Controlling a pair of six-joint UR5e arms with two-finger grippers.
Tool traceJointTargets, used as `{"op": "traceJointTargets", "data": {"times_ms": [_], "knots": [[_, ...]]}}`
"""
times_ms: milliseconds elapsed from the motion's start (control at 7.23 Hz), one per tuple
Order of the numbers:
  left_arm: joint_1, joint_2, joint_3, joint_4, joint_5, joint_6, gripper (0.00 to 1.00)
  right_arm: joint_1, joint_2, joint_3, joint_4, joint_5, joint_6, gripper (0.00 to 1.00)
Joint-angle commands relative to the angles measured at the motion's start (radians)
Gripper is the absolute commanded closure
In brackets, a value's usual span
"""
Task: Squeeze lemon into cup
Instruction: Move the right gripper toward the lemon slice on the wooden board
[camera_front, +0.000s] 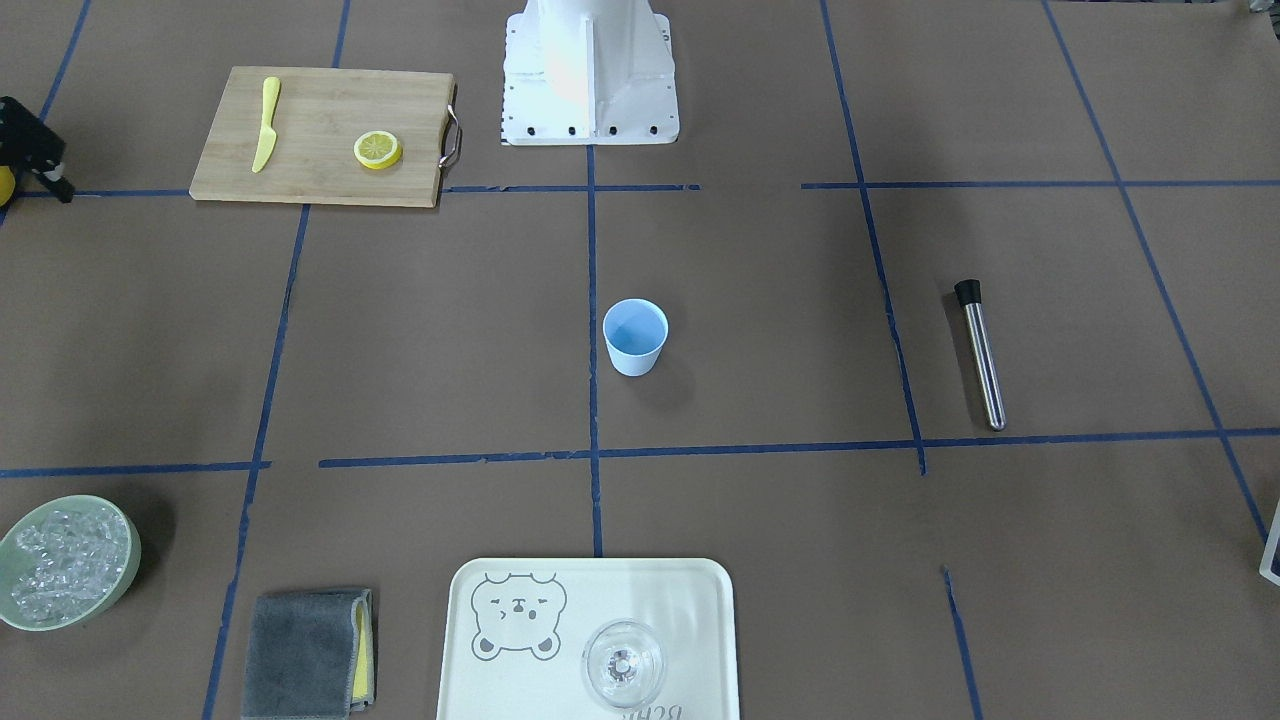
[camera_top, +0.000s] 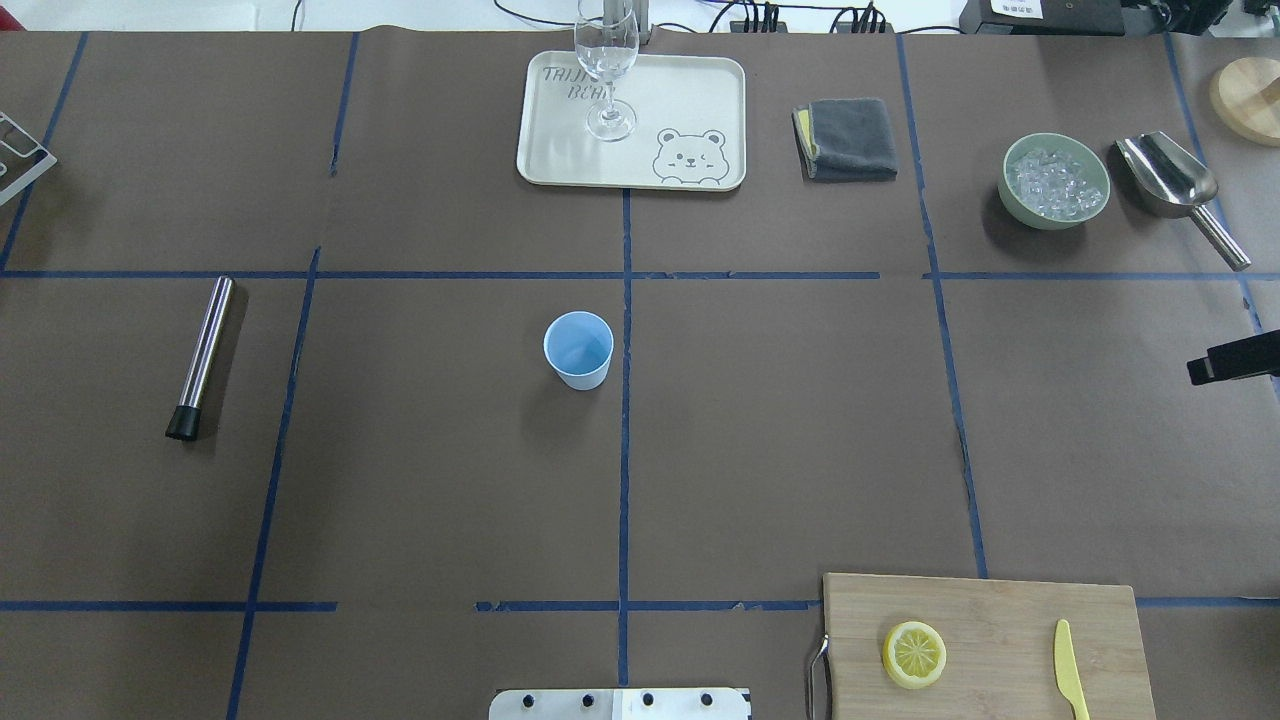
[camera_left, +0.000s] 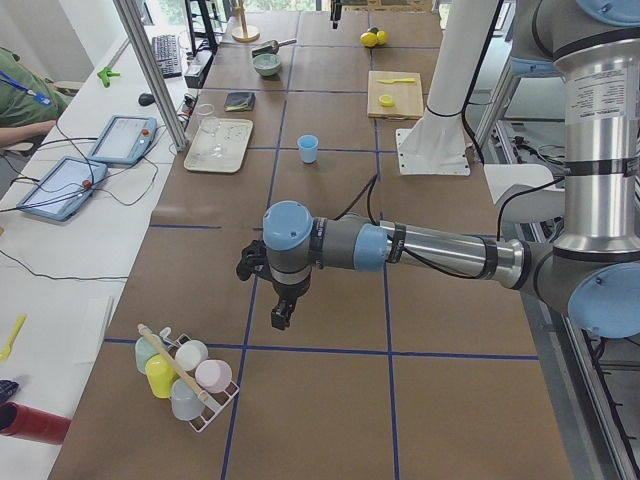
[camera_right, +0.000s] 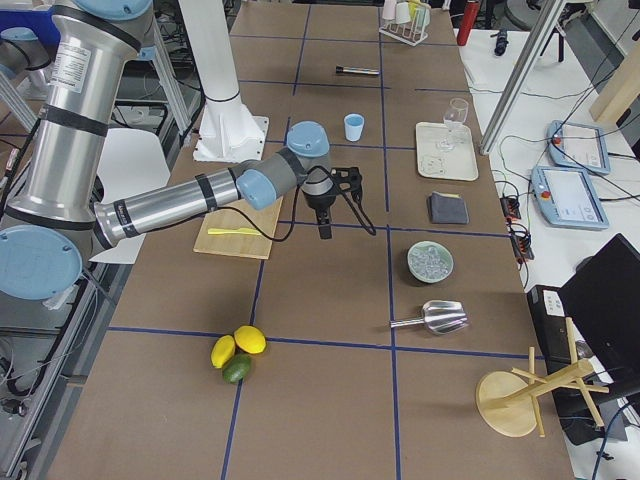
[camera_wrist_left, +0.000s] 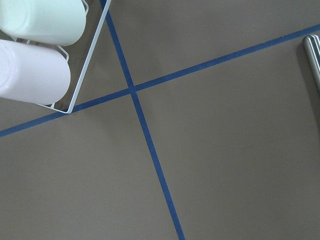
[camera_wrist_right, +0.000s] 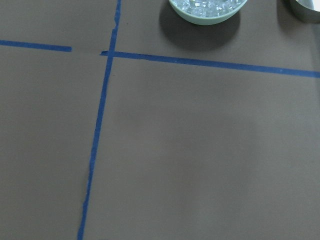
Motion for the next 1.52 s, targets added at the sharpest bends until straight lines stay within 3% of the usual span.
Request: {"op": "traceJointTargets", "data": {"times_ms": [0, 415, 692, 830, 968, 1383], "knots": [[0.000, -0.001, -0.002, 0.000, 0.000, 0.000, 0.00, -0.235, -0.002, 0.100, 0.000, -0.149, 0.276, 0.00], [0.000, -0.001, -0.002, 0.000, 0.003, 0.000, 0.00, -0.574, 0.002, 0.160, 0.002, -0.393, 0.625, 0.00], [0.000, -0.001, -0.002, 0.000, 0.006, 0.000, 0.00, -0.854, 0.006, 0.161, 0.006, -0.662, 0.834, 0.00], [0.000, -0.001, -0.003, 0.000, 0.006, 0.002, 0.00, -0.950, 0.009, 0.153, 0.006, -0.733, 0.897, 0.00], [0.000, -0.001, -0.005, 0.000, 0.006, 0.002, 0.00, -0.995, 0.047, 0.112, 0.009, -0.786, 0.917, 0.00], [0.000, -0.001, -0.011, 0.002, 0.008, 0.000, 0.00, -1.033, 0.134, 0.020, 0.009, -0.811, 0.920, 0.00]]}}
